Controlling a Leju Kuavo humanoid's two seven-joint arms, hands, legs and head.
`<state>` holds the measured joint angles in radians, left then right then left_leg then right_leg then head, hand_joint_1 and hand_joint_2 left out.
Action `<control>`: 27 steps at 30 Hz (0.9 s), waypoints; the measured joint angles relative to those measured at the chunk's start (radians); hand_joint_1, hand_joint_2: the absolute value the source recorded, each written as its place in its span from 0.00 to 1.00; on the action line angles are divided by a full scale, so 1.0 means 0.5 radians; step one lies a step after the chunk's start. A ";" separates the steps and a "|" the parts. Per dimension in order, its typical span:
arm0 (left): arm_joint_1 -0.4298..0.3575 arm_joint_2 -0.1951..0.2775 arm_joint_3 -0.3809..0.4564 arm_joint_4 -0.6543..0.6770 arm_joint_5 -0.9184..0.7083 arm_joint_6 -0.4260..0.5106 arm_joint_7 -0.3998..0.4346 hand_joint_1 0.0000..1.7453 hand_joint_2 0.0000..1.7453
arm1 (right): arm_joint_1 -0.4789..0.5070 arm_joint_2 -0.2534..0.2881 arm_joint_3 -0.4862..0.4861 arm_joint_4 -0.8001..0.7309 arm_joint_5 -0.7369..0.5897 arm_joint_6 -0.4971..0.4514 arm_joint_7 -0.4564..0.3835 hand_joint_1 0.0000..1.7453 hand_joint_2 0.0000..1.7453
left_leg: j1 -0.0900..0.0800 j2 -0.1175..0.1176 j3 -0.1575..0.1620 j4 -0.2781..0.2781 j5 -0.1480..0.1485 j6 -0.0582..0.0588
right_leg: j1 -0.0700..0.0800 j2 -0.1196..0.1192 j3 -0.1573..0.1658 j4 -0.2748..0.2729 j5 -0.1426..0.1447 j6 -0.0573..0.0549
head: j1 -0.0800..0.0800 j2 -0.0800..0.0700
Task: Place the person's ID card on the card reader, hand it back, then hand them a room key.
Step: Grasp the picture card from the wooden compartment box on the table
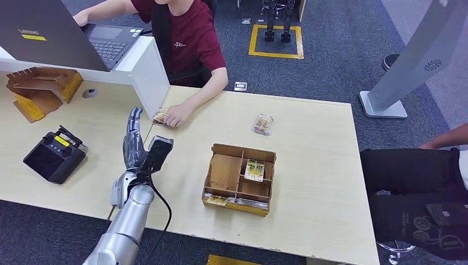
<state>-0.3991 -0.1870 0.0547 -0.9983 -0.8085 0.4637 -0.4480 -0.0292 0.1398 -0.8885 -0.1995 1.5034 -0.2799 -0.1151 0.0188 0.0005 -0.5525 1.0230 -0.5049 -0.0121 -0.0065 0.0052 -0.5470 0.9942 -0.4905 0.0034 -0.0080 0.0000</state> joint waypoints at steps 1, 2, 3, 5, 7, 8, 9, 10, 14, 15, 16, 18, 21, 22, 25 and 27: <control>0.068 0.017 -0.094 -0.097 0.022 -0.063 0.003 0.00 1.00 | 0.003 0.000 -0.006 0.000 -0.006 -0.002 0.000 0.00 0.00 | 0.000 0.000 0.000 0.000 0.000 0.000 | 0.000 0.000 0.000 0.000 0.000 0.000 | 0.000 0.000; 0.131 0.035 -0.182 -0.187 0.036 -0.103 0.008 0.00 1.00 | 0.005 0.000 -0.012 0.000 -0.010 -0.003 0.000 0.00 0.00 | 0.000 0.000 -0.001 0.000 -0.001 0.000 | 0.000 0.000 -0.001 0.000 -0.001 0.001 | 0.000 0.000; 0.186 0.052 -0.256 -0.264 0.045 -0.129 0.014 0.00 1.00 | 0.007 0.000 -0.017 0.000 -0.012 -0.003 0.000 0.00 0.00 | 0.000 0.000 -0.002 0.000 -0.001 0.000 | 0.000 0.000 -0.002 0.000 -0.001 0.001 | 0.000 0.000; 0.265 0.082 -0.372 -0.389 0.055 -0.149 0.027 0.00 1.00 | 0.009 0.000 -0.029 0.000 -0.014 -0.003 0.000 0.00 0.00 | 0.000 0.000 -0.002 0.000 -0.001 0.001 | 0.000 -0.001 -0.002 -0.001 -0.001 0.001 | 0.000 0.000; 0.313 0.107 -0.448 -0.477 0.061 -0.158 0.034 0.00 1.00 | 0.009 0.000 -0.037 0.000 -0.014 -0.003 0.000 0.00 0.00 | 0.000 0.000 -0.003 0.000 -0.001 0.001 | 0.000 -0.001 -0.002 -0.001 -0.001 0.001 | 0.000 0.000; 0.328 0.118 -0.475 -0.509 0.067 -0.166 0.035 0.00 1.00 | 0.009 0.000 -0.040 0.000 -0.014 -0.003 0.000 0.00 0.00 | 0.000 0.000 -0.002 0.000 -0.001 0.001 | 0.000 -0.001 -0.002 -0.001 -0.001 0.001 | 0.000 0.000; 0.340 0.128 -0.499 -0.537 0.080 -0.187 0.032 0.00 1.00 | 0.010 0.000 -0.043 0.000 -0.015 -0.003 0.000 0.00 0.00 | 0.000 0.000 -0.002 0.000 -0.001 0.001 | 0.000 -0.001 -0.002 0.000 -0.001 0.001 | 0.000 0.000; 0.353 0.141 -0.521 -0.564 0.100 -0.221 0.025 0.00 1.00 | 0.010 0.000 -0.046 0.000 -0.016 -0.003 0.000 0.00 0.00 | 0.000 0.000 -0.002 0.000 -0.001 0.001 | 0.000 -0.001 -0.002 0.000 -0.001 0.001 | 0.000 0.000; 0.471 0.231 -0.654 -0.723 0.178 -0.423 -0.029 0.00 1.00 | 0.014 0.000 -0.065 0.000 -0.028 -0.010 -0.003 0.00 0.00 | 0.000 0.001 -0.001 0.000 -0.001 0.001 | 0.000 0.001 -0.001 0.000 -0.001 0.001 | 0.000 0.000; 0.512 0.257 -0.693 -0.767 0.173 -0.443 -0.041 0.00 1.00 | 0.015 0.000 -0.073 0.000 -0.030 -0.011 -0.003 0.00 0.00 | 0.000 0.001 -0.001 0.000 -0.001 0.001 | 0.000 0.001 -0.002 0.000 -0.001 0.001 | 0.000 0.000; 0.553 0.282 -0.731 -0.808 0.160 -0.451 -0.048 0.00 1.00 | 0.016 0.000 -0.081 0.000 -0.032 -0.012 -0.004 0.00 0.00 | 0.000 0.001 -0.001 0.000 -0.001 0.001 | 0.000 0.001 -0.002 0.000 -0.001 0.000 | 0.000 0.000; 0.632 0.336 -0.805 -0.890 0.107 -0.448 -0.052 0.00 1.00 | 0.016 0.000 -0.094 0.000 -0.032 -0.013 -0.004 0.00 0.00 | 0.000 0.001 -0.002 0.000 -0.002 0.001 | 0.000 0.000 -0.003 0.000 -0.002 0.001 | 0.000 0.000; 0.716 0.403 -0.898 -0.980 -0.020 -0.401 -0.035 0.00 1.00 | 0.017 0.001 -0.102 0.000 -0.032 -0.015 -0.006 0.00 0.00 | 0.000 0.000 -0.003 0.000 -0.002 0.001 | 0.000 0.000 -0.003 0.000 -0.002 0.001 | 0.000 0.000; 0.737 0.420 -0.926 -1.002 -0.068 -0.380 -0.026 0.00 1.00 | 0.017 0.002 -0.105 0.000 -0.031 -0.017 -0.007 0.00 0.00 | 0.000 0.001 -0.003 0.000 -0.002 0.001 | 0.000 0.000 -0.003 0.000 -0.002 0.001 | 0.000 0.000; 0.795 0.471 -1.014 -1.050 -0.188 -0.339 -0.008 0.00 1.00 | 0.017 0.005 -0.120 0.000 -0.027 -0.028 -0.008 0.00 0.00 | 0.000 0.001 -0.003 0.000 -0.002 0.001 | 0.000 0.000 -0.003 0.000 -0.002 0.001 | 0.000 0.000; 0.832 0.504 -1.069 -1.068 -0.197 -0.337 -0.008 0.00 1.00 | 0.017 0.006 -0.130 0.000 -0.021 -0.033 -0.008 0.00 0.00 | 0.000 0.001 -0.003 0.000 -0.002 0.001 | 0.000 0.000 -0.003 0.000 -0.002 0.001 | 0.000 0.000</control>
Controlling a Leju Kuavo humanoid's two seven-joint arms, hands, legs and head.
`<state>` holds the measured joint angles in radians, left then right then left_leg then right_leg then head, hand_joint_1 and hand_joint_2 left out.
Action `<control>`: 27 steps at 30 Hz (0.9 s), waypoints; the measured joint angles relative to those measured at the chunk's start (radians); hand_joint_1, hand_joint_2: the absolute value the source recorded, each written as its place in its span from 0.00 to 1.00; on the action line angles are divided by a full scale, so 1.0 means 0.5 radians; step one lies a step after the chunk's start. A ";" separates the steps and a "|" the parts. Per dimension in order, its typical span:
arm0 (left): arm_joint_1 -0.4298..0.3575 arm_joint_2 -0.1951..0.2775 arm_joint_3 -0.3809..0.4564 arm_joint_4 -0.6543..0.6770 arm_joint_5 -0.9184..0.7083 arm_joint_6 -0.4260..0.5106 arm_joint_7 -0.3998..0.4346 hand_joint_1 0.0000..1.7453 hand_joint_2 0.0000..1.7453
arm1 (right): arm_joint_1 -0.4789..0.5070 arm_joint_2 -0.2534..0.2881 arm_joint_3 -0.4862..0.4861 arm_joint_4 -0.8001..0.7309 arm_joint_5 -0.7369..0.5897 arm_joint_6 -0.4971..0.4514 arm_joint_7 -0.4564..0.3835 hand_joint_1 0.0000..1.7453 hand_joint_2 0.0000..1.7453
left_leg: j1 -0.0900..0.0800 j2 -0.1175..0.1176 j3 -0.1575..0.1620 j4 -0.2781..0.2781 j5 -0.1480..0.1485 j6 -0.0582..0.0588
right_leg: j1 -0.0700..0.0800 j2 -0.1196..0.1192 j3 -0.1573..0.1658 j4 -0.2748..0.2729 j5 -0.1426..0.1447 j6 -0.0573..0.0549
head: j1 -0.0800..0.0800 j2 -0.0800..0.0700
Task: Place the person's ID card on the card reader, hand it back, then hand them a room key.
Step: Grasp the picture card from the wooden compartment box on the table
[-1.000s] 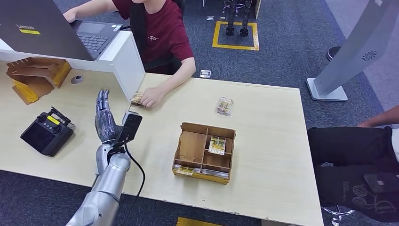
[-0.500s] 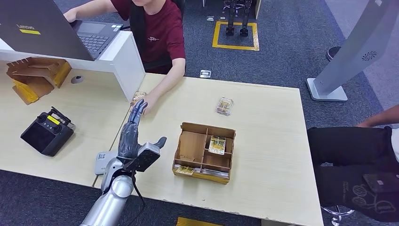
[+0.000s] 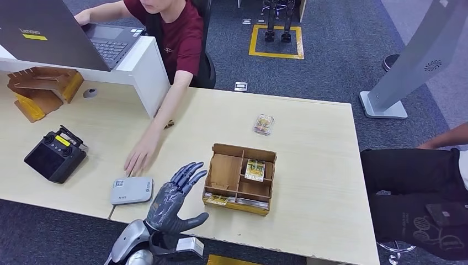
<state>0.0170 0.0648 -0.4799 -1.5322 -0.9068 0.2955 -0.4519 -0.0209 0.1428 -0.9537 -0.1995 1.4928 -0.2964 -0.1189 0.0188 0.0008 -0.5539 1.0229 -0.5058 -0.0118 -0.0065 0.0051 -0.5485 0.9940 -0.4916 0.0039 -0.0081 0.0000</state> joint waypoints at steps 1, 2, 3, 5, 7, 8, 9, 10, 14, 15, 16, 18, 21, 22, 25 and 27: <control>0.017 0.015 -0.023 -0.008 0.013 -0.001 -0.003 0.00 1.00 | 0.000 0.000 -0.004 0.000 0.003 -0.001 0.001 0.00 0.00 | 0.000 0.000 0.000 0.000 0.000 0.000 | 0.000 0.000 0.000 0.000 0.000 0.000 | 0.000 0.000; 0.029 0.027 -0.040 -0.016 0.030 -0.002 -0.008 0.00 1.00 | 0.000 0.000 -0.007 0.000 0.005 -0.001 0.002 0.00 0.00 | 0.000 0.000 0.000 0.000 0.000 0.000 | 0.000 0.000 0.000 0.000 0.000 0.000 | 0.000 0.000; 0.039 0.038 -0.053 -0.023 0.045 -0.003 -0.013 0.00 1.00 | 0.000 0.001 -0.010 0.000 0.005 -0.001 0.003 0.00 0.00 | 0.000 0.000 0.000 0.000 0.000 0.000 | 0.000 0.000 0.000 0.000 0.000 0.000 | 0.000 0.000; 0.049 0.056 -0.069 -0.036 0.061 -0.003 -0.018 0.00 1.00 | 0.000 0.001 -0.014 0.000 0.007 -0.001 0.004 0.00 0.00 | 0.000 0.000 0.000 0.000 0.000 0.000 | 0.000 -0.001 0.000 0.000 0.000 0.000 | 0.000 0.000; 0.056 0.069 -0.081 -0.044 0.066 -0.003 -0.018 0.00 1.00 | 0.000 0.001 -0.017 0.000 0.007 0.000 0.004 0.00 0.00 | 0.000 0.000 0.000 0.000 0.000 0.000 | 0.000 -0.001 0.000 0.000 0.000 0.000 | 0.000 0.000; 0.058 0.075 -0.087 -0.046 0.067 -0.004 -0.018 0.00 1.00 | 0.000 0.001 -0.018 0.000 0.007 0.000 0.004 0.00 0.00 | 0.000 0.000 0.000 0.000 0.000 0.000 | 0.000 -0.001 0.000 0.000 0.000 0.000 | 0.000 0.000; 0.059 0.079 -0.092 -0.048 0.068 -0.005 -0.018 0.00 1.00 | 0.000 0.001 -0.018 0.000 0.007 0.000 0.004 0.00 0.00 | 0.000 0.000 0.000 0.000 0.000 0.000 | 0.000 -0.001 0.000 0.000 0.000 0.000 | 0.000 0.000; 0.061 0.083 -0.096 -0.050 0.073 -0.009 -0.020 0.00 1.00 | 0.000 0.001 -0.019 0.000 0.007 0.000 0.004 0.00 0.00 | 0.000 0.000 0.000 0.000 0.000 0.000 | 0.000 -0.001 0.000 0.000 0.000 0.000 | 0.000 0.000; 0.067 0.101 -0.107 -0.065 0.055 -0.035 -0.036 0.00 1.00 | -0.001 0.001 -0.019 0.000 0.011 -0.001 -0.001 0.00 0.00 | 0.000 0.000 0.000 0.000 0.000 0.000 | 0.000 -0.001 0.000 0.000 0.000 0.000 | 0.000 0.000; 0.070 0.107 -0.114 -0.067 0.026 -0.033 -0.034 0.00 1.00 | -0.001 0.001 -0.020 0.000 0.013 -0.001 -0.004 0.00 0.00 | 0.000 0.000 0.000 0.000 0.000 0.000 | 0.000 -0.001 0.000 0.000 0.000 0.000 | 0.000 0.000; 0.073 0.112 -0.121 -0.067 -0.010 -0.025 -0.026 0.00 1.00 | -0.001 0.001 -0.020 0.000 0.014 -0.001 -0.006 0.00 0.00 | 0.000 0.000 0.000 0.000 0.000 0.000 | 0.000 -0.001 0.000 0.000 0.000 0.000 | 0.000 0.000; 0.083 0.116 -0.136 -0.067 -0.101 0.015 0.007 0.00 1.00 | -0.001 0.001 -0.020 0.000 0.019 0.000 -0.012 0.00 0.00 | 0.000 0.000 0.000 0.000 0.000 0.000 | 0.000 -0.001 0.000 0.000 0.000 0.000 | 0.000 0.000; 0.090 0.116 -0.156 -0.064 -0.253 0.108 0.079 0.00 1.00 | -0.001 0.001 -0.021 0.000 0.026 0.000 -0.014 0.00 0.00 | 0.000 0.000 0.000 0.000 0.000 0.000 | 0.000 -0.001 0.000 0.000 0.000 0.000 | 0.000 0.000; 0.091 0.115 -0.162 -0.060 -0.307 0.141 0.106 0.00 1.00 | -0.001 0.001 -0.021 0.000 0.027 0.000 -0.013 0.00 0.00 | 0.000 0.000 0.000 0.000 0.000 0.000 | 0.000 -0.001 0.000 0.000 0.000 0.000 | 0.000 0.000; 0.090 0.107 -0.176 -0.036 -0.444 0.221 0.180 0.00 1.00 | -0.001 0.001 -0.022 0.000 0.032 0.000 -0.013 0.00 0.00 | 0.000 0.000 0.000 0.000 0.000 0.000 | 0.000 -0.001 0.000 0.000 0.000 0.000 | 0.000 0.000; 0.086 0.097 -0.190 -0.009 -0.529 0.270 0.231 0.00 1.00 | -0.001 0.001 -0.022 0.000 0.039 0.000 -0.014 0.00 0.00 | 0.000 0.000 0.000 0.000 0.000 0.000 | 0.000 -0.001 0.000 0.000 0.000 0.000 | 0.000 0.000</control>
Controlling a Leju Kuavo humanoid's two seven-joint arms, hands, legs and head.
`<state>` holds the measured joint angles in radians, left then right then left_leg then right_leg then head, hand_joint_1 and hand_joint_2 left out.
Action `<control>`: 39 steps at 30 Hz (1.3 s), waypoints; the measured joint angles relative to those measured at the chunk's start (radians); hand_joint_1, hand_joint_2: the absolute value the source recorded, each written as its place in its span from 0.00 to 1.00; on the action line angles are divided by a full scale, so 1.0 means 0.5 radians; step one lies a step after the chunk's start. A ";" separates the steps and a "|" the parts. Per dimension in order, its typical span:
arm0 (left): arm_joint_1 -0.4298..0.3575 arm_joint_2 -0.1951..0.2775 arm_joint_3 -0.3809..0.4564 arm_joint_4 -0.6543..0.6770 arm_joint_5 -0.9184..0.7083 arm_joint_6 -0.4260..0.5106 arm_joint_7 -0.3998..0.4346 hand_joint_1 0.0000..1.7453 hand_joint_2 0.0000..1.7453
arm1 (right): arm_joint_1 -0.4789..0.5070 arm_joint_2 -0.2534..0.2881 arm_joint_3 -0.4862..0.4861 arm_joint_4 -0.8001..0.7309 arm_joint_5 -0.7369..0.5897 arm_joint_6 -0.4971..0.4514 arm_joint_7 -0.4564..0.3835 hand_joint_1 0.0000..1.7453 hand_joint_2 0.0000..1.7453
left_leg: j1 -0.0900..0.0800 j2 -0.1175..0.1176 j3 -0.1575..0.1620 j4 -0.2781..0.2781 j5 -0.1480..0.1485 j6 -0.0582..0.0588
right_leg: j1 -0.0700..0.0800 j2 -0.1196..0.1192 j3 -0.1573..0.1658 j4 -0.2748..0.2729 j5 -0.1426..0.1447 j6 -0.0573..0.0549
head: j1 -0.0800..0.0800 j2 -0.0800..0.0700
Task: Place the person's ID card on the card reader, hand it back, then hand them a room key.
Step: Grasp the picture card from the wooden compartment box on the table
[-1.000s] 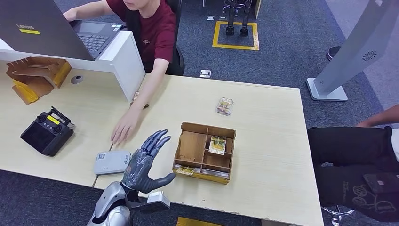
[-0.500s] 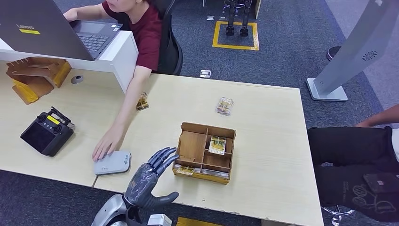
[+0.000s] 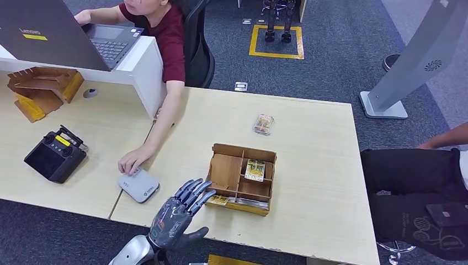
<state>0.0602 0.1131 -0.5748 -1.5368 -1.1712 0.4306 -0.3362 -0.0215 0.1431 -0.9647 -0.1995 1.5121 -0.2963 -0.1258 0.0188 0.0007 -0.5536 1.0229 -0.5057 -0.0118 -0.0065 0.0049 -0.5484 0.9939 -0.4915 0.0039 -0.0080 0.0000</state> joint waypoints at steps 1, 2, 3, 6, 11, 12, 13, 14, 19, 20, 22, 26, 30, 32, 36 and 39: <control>-0.003 -0.007 -0.006 0.016 -0.045 0.025 0.028 0.00 1.00 | 0.000 0.000 0.000 0.000 0.004 0.000 0.000 0.00 0.00 | 0.000 0.000 0.000 0.000 0.000 0.000 | 0.000 0.000 0.000 0.000 0.000 0.000 | 0.000 0.000; -0.007 -0.014 -0.011 0.033 -0.086 0.047 0.054 0.00 1.00 | 0.000 0.000 0.000 0.000 0.006 0.000 -0.001 0.00 0.00 | 0.000 0.000 0.000 0.000 0.000 0.000 | 0.000 0.000 0.000 0.000 0.000 0.000 | 0.000 0.000; -0.013 -0.020 -0.015 0.049 -0.117 0.065 0.074 0.00 1.00 | -0.001 0.000 -0.001 0.000 0.008 0.001 -0.002 0.00 0.00 | 0.000 0.000 0.000 0.000 0.000 0.000 | 0.000 0.000 0.000 0.000 0.000 0.000 | 0.000 0.000; -0.030 -0.037 -0.024 0.093 -0.149 0.084 0.097 0.00 1.00 | -0.001 0.000 -0.006 0.000 0.010 0.001 -0.005 0.00 0.00 | 0.000 0.000 0.000 0.000 0.000 0.000 | 0.000 0.000 0.000 0.000 0.000 0.000 | 0.000 0.000; -0.039 -0.053 -0.032 0.138 -0.162 0.086 0.107 0.00 1.00 | -0.001 0.000 -0.013 0.000 0.011 0.000 -0.006 0.00 0.00 | 0.000 0.000 0.000 0.000 0.000 0.000 | 0.000 0.000 0.000 0.000 0.000 0.000 | 0.000 0.000; -0.042 -0.054 -0.033 0.146 -0.169 0.088 0.114 0.00 1.00 | -0.001 0.000 -0.014 0.000 0.011 0.000 -0.006 0.00 0.00 | 0.000 0.000 0.000 0.000 0.000 0.000 | 0.000 0.000 0.000 0.000 0.000 0.000 | 0.000 0.000; -0.046 -0.057 -0.035 0.155 -0.179 0.092 0.122 0.00 1.00 | -0.001 0.000 -0.015 0.000 0.012 0.000 -0.006 0.00 0.00 | 0.000 0.000 0.000 0.000 0.000 0.000 | 0.000 0.000 0.000 0.000 0.000 0.000 | 0.000 0.000; -0.051 -0.060 -0.036 0.164 -0.192 0.097 0.132 0.00 1.00 | -0.001 0.000 -0.016 0.000 0.013 0.000 -0.006 0.00 0.00 | 0.000 0.000 0.000 0.000 0.000 0.000 | 0.000 0.000 0.000 0.000 0.000 0.000 | 0.000 0.000; -0.077 -0.092 -0.038 0.219 -0.219 0.119 0.163 0.00 1.00 | -0.002 0.000 -0.024 0.000 0.023 0.000 -0.007 0.00 0.00 | 0.000 0.000 0.000 0.000 0.000 0.000 | 0.000 0.000 0.000 0.000 0.000 0.000 | 0.000 0.000; -0.082 -0.101 -0.038 0.230 -0.219 0.125 0.168 0.00 1.00 | -0.002 0.000 -0.027 0.000 0.026 0.000 -0.007 0.00 0.00 | 0.000 0.000 0.000 0.000 0.000 0.000 | 0.000 0.000 0.000 0.000 0.000 0.000 | 0.000 0.000; -0.093 -0.118 -0.038 0.248 -0.229 0.147 0.186 0.00 1.00 | -0.002 0.000 -0.031 0.000 0.030 0.000 -0.007 0.00 0.00 | 0.000 0.000 0.000 0.000 0.000 0.000 | 0.000 0.000 0.000 0.000 0.000 0.000 | 0.000 0.000; -0.121 -0.155 -0.038 0.282 -0.258 0.181 0.223 0.00 1.00 | -0.002 0.000 -0.035 0.000 0.041 0.000 -0.012 0.00 0.00 | 0.000 0.000 0.000 0.000 0.000 0.000 | 0.000 -0.001 0.000 0.000 0.000 0.000 | 0.000 0.000; -0.141 -0.183 -0.038 0.320 -0.260 0.181 0.231 0.00 1.00 | -0.003 0.000 -0.038 0.000 0.048 -0.001 -0.016 0.00 0.00 | 0.000 0.000 0.000 0.000 0.000 0.000 | 0.000 -0.001 0.000 0.000 0.000 0.000 | 0.000 0.000; -0.145 -0.194 -0.038 0.333 -0.255 0.181 0.232 0.00 1.00 | -0.003 0.000 -0.039 0.000 0.050 -0.001 -0.016 0.00 0.00 | 0.000 0.000 0.000 0.000 0.000 0.000 | 0.000 0.000 0.000 0.000 0.000 0.000 | 0.000 0.000; -0.156 -0.214 -0.038 0.356 -0.247 0.181 0.242 0.00 1.00 | -0.003 0.000 -0.042 0.000 0.054 -0.001 -0.016 0.00 0.00 | 0.000 0.000 0.000 0.000 0.000 0.000 | 0.000 -0.001 0.000 0.000 0.000 0.000 | 0.000 0.000; -0.174 -0.230 -0.038 0.383 -0.263 0.181 0.269 0.00 1.00 | -0.003 0.000 -0.045 0.000 0.059 -0.001 -0.020 0.00 0.00 | 0.000 0.000 0.000 0.000 0.000 0.000 | 0.000 -0.001 0.000 0.000 0.000 0.000 | 0.000 0.000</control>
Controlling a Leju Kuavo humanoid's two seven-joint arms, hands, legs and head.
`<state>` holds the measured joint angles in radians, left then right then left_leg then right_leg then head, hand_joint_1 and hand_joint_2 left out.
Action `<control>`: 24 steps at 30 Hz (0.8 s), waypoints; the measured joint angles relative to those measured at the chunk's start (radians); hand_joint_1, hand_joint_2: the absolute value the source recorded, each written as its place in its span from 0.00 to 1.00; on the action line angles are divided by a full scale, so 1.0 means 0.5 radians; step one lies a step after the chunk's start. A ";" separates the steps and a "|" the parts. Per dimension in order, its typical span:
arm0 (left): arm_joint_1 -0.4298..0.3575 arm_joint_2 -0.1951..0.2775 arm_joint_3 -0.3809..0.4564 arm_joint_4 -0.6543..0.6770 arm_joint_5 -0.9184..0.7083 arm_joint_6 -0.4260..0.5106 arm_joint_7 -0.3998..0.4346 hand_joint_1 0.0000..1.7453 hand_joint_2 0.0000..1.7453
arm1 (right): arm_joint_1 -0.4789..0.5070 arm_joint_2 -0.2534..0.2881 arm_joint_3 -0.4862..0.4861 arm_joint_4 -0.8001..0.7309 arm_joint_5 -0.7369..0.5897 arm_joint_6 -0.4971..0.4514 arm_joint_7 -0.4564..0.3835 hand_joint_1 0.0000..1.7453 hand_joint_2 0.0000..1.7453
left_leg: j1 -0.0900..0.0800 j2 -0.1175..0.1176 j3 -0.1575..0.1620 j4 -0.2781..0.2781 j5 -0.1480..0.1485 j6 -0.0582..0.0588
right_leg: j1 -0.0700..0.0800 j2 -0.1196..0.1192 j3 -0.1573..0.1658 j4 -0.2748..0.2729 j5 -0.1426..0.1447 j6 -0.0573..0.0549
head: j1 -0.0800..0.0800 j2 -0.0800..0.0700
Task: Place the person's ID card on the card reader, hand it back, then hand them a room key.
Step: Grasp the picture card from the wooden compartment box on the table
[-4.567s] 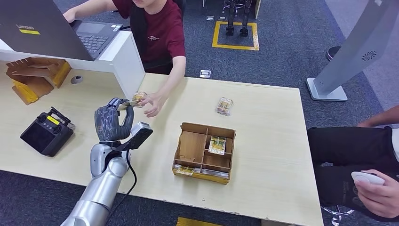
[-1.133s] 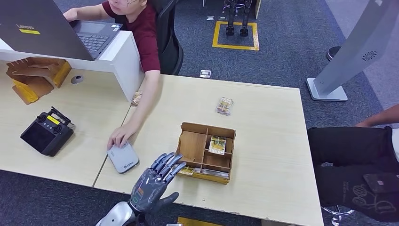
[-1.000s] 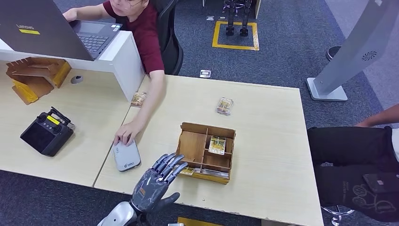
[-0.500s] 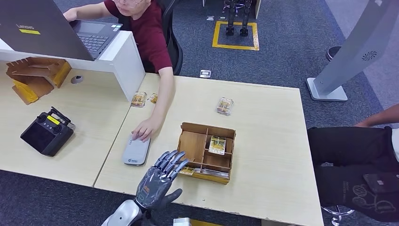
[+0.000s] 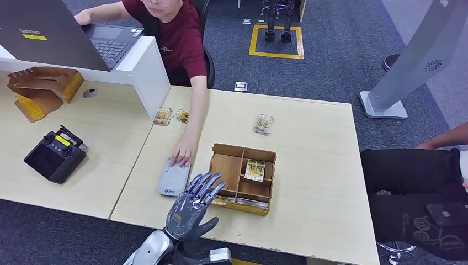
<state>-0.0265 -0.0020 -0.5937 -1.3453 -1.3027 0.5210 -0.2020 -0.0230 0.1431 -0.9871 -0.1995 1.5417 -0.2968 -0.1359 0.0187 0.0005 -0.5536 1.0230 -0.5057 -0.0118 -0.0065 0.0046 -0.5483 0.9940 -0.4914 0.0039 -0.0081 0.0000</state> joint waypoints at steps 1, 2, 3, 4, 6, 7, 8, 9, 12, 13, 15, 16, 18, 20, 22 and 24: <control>-0.006 -0.004 0.000 0.012 -0.010 0.001 0.008 0.00 1.00 | 0.000 0.000 0.000 0.000 0.002 0.000 -0.001 0.00 0.00 | 0.000 0.000 0.000 0.000 0.000 0.000 | 0.000 0.000 0.000 0.000 0.000 0.000 | 0.000 0.000; -0.012 -0.009 0.000 0.026 -0.018 0.003 0.016 0.00 1.00 | 0.000 0.000 0.000 0.000 0.004 0.000 -0.001 0.00 0.00 | 0.000 0.000 0.000 0.000 0.000 0.000 | 0.000 0.000 0.000 0.000 0.000 0.000 | 0.000 0.000; -0.018 -0.012 0.000 0.040 -0.026 0.005 0.021 0.00 1.00 | 0.000 0.000 -0.001 0.000 0.006 0.001 -0.001 0.00 0.00 | 0.000 0.000 0.000 0.000 0.000 0.000 | 0.000 0.000 0.000 0.000 0.000 0.000 | 0.000 0.000; -0.023 -0.016 0.000 0.054 -0.033 0.007 0.026 0.00 1.00 | 0.000 0.000 -0.001 0.000 0.008 0.001 -0.001 0.00 0.00 | 0.000 0.000 0.000 0.000 0.000 0.000 | 0.000 0.000 0.000 0.000 0.000 0.000 | 0.000 0.000; -0.029 -0.021 0.001 0.076 -0.043 0.010 0.034 0.00 1.00 | 0.000 0.000 -0.001 0.000 0.010 0.001 -0.001 0.00 0.00 | 0.000 0.000 0.000 0.000 0.000 0.000 | 0.000 0.000 0.000 0.000 0.000 0.000 | 0.000 0.000; -0.030 -0.023 0.001 0.084 -0.048 0.011 0.038 0.00 1.00 | 0.000 0.000 -0.001 0.000 0.011 0.001 -0.001 0.00 0.00 | 0.000 0.000 0.000 0.000 0.000 0.000 | 0.000 0.000 0.000 0.000 0.000 0.000 | 0.000 0.000; -0.031 -0.025 0.001 0.090 -0.052 0.013 0.043 0.00 1.00 | 0.000 0.000 -0.001 0.000 0.011 0.001 -0.001 0.00 0.00 | 0.000 0.000 0.000 0.000 0.000 0.000 | 0.000 0.000 0.000 0.000 0.000 0.000 | 0.000 0.000; -0.032 -0.028 0.002 0.098 -0.055 0.014 0.047 0.00 1.00 | 0.000 0.000 -0.001 0.000 0.012 0.001 -0.001 0.00 0.00 | 0.000 0.000 0.000 0.000 0.000 0.000 | 0.000 0.000 0.000 0.000 0.000 0.000 | 0.000 0.000; -0.037 -0.041 0.009 0.122 -0.061 0.018 0.060 0.00 1.00 | -0.001 0.000 -0.001 0.000 0.014 0.000 -0.001 0.00 0.00 | 0.000 0.000 0.000 0.000 0.000 0.000 | 0.000 0.000 0.000 0.000 0.000 0.000 | 0.000 0.000; -0.039 -0.047 0.012 0.130 -0.062 0.018 0.065 0.00 1.00 | -0.001 0.000 -0.001 0.000 0.015 0.000 -0.002 0.00 0.00 | 0.000 0.000 0.000 0.000 0.000 0.000 | 0.000 0.000 0.000 0.000 0.000 0.000 | 0.000 0.000; -0.046 -0.055 0.016 0.146 -0.064 0.019 0.075 0.00 1.00 | -0.001 0.000 -0.001 0.000 0.017 0.000 -0.004 0.00 0.00 | 0.000 0.000 0.000 0.000 0.000 0.000 | 0.000 0.000 0.000 0.000 0.000 0.000 | 0.000 0.000; -0.050 -0.058 0.018 0.154 -0.067 0.020 0.080 0.00 1.00 | -0.001 0.000 -0.002 0.000 0.017 0.000 -0.004 0.00 0.00 | 0.000 0.000 0.000 0.000 0.000 0.000 | 0.000 0.000 0.000 0.000 0.000 0.000 | 0.000 0.000; -0.056 -0.065 0.023 0.169 -0.072 0.025 0.088 0.25 1.00 | -0.001 0.001 -0.002 0.000 0.018 0.001 -0.004 0.00 0.00 | 0.000 0.000 0.000 0.000 0.000 0.000 | 0.000 0.000 0.000 0.000 0.000 0.000 | 0.000 0.000; -0.060 -0.073 0.034 0.186 -0.075 0.036 0.093 0.75 1.00 | -0.001 0.001 -0.003 0.000 0.020 0.001 -0.004 0.00 0.00 | 0.000 0.000 0.000 0.000 0.000 0.000 | 0.000 0.000 0.000 0.000 0.000 0.000 | 0.000 0.000; -0.064 -0.080 0.045 0.199 -0.073 0.045 0.098 1.00 1.00 | -0.001 0.001 -0.004 0.000 0.022 0.001 -0.004 0.00 0.00 | 0.000 0.000 0.000 0.000 0.000 0.000 | 0.000 0.000 0.000 0.000 0.000 0.000 | 0.000 0.000; -0.066 -0.086 0.054 0.208 -0.069 0.048 0.100 1.00 1.00 | -0.001 0.001 -0.004 0.000 0.023 0.001 -0.004 0.00 0.00 | 0.000 0.000 0.000 0.000 0.000 0.000 | 0.000 0.000 0.000 0.000 0.000 0.000 | 0.000 0.000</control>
<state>-0.0593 -0.0449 -0.5668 -1.2413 -1.3370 0.5452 -0.1522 -0.0235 0.1434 -0.9892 -0.1995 1.5533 -0.2964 -0.1380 0.0187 0.0005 -0.5536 1.0230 -0.5056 -0.0118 -0.0065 0.0045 -0.5482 0.9940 -0.4913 0.0039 -0.0080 0.0000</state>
